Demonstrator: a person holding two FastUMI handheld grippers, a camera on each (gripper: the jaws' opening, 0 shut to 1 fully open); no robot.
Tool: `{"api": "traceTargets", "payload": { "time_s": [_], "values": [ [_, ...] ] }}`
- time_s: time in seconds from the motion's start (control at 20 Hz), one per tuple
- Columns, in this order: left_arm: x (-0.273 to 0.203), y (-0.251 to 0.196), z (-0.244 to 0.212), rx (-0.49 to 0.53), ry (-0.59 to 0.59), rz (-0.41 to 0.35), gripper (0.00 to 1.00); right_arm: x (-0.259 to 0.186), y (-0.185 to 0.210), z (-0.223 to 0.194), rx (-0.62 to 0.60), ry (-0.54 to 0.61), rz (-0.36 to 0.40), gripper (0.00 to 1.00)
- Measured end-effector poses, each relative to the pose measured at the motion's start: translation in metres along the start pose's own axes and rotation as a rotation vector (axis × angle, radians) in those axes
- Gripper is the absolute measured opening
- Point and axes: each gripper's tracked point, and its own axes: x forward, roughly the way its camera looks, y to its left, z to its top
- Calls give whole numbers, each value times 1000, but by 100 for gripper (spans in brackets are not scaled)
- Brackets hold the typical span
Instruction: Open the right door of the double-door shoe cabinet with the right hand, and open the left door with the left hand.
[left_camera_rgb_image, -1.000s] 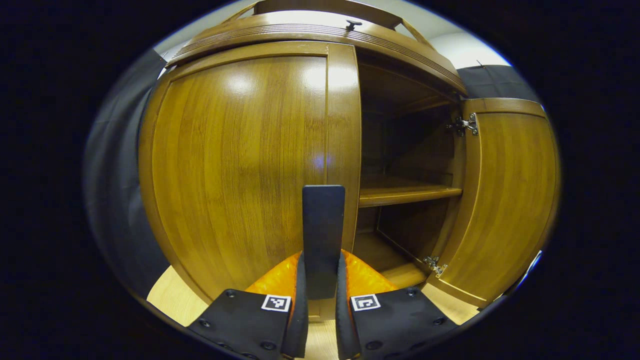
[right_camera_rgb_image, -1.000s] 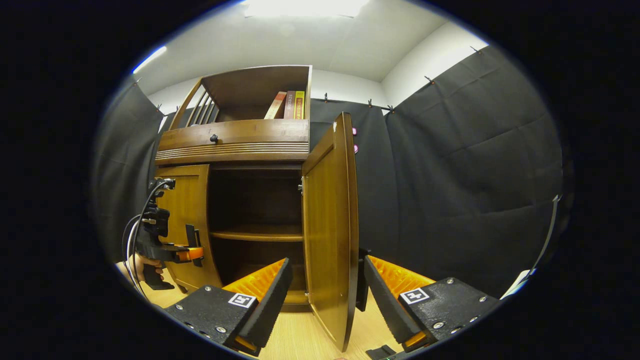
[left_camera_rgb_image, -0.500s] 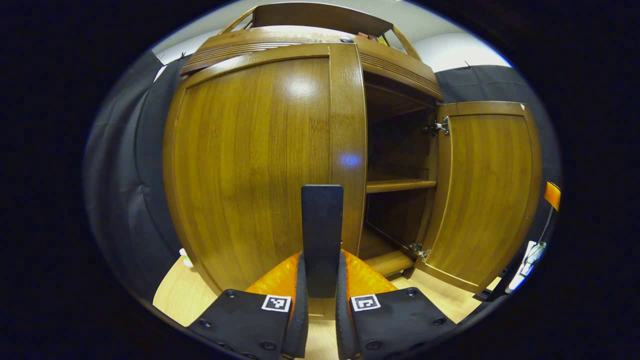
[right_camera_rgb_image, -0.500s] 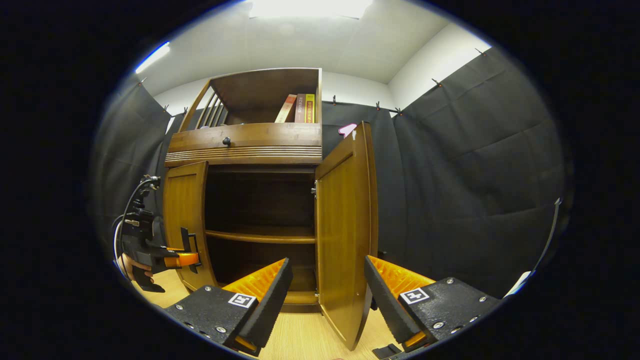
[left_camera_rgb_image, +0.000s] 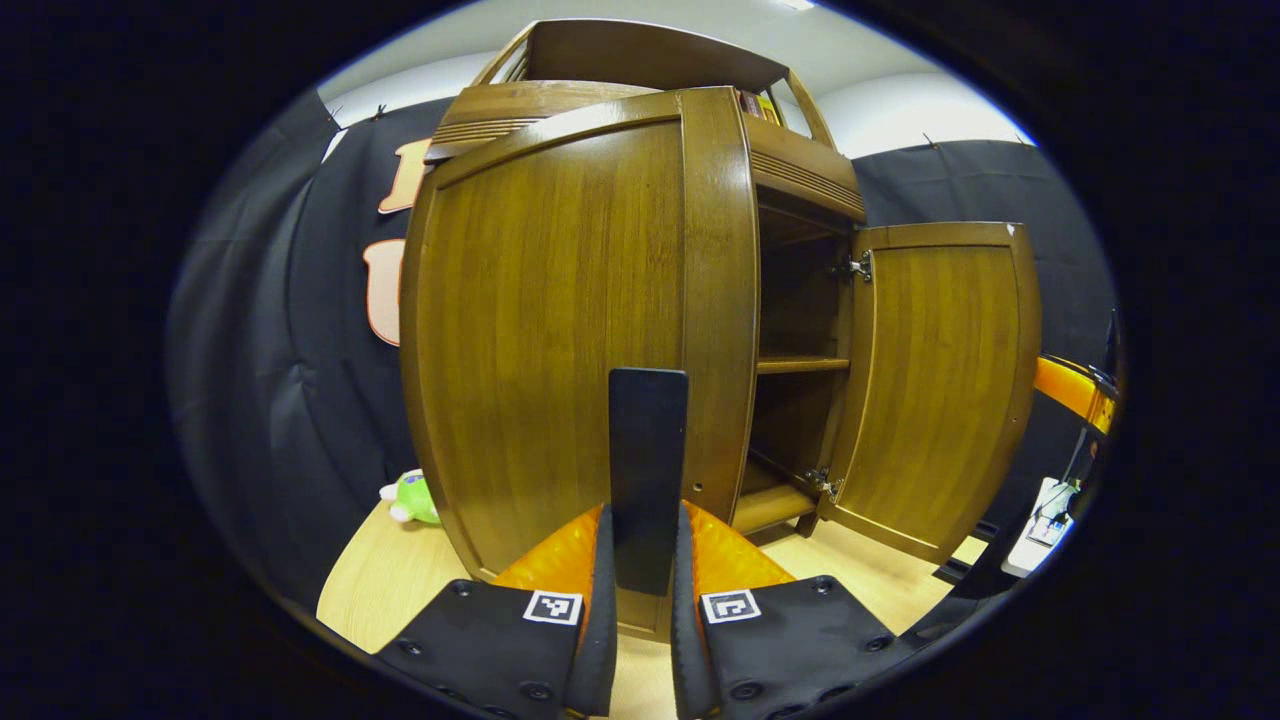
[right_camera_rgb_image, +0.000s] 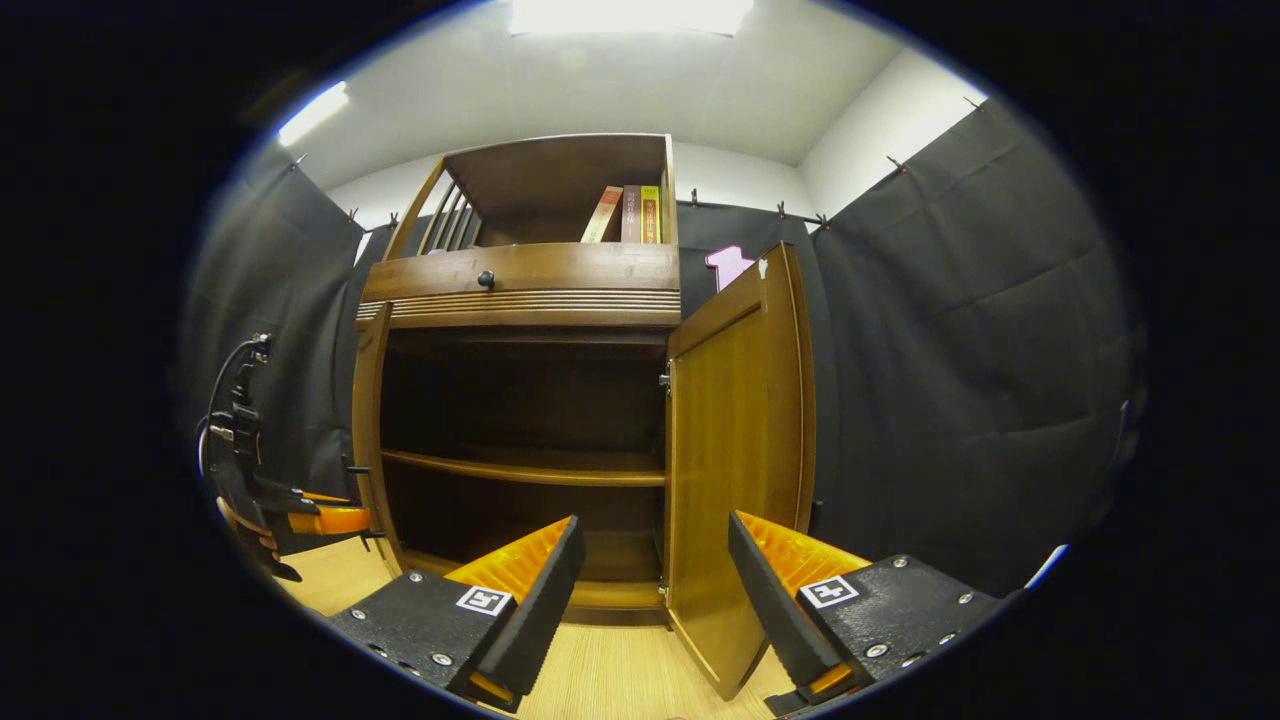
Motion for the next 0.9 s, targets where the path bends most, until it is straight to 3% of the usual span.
{"api": "traceTargets", "payload": {
  "time_s": [0.55,0.65,0.9],
  "values": [
    [-46,36,-5,3,15,58,31,4,16,0,13,6,38,100],
    [-58,45,-5,13,16,78,23,5,18,-2,13,10,45,100],
    [-76,64,-3,-4,2,96,22,6,24,-2,19,14,61,100]
  ]
}}
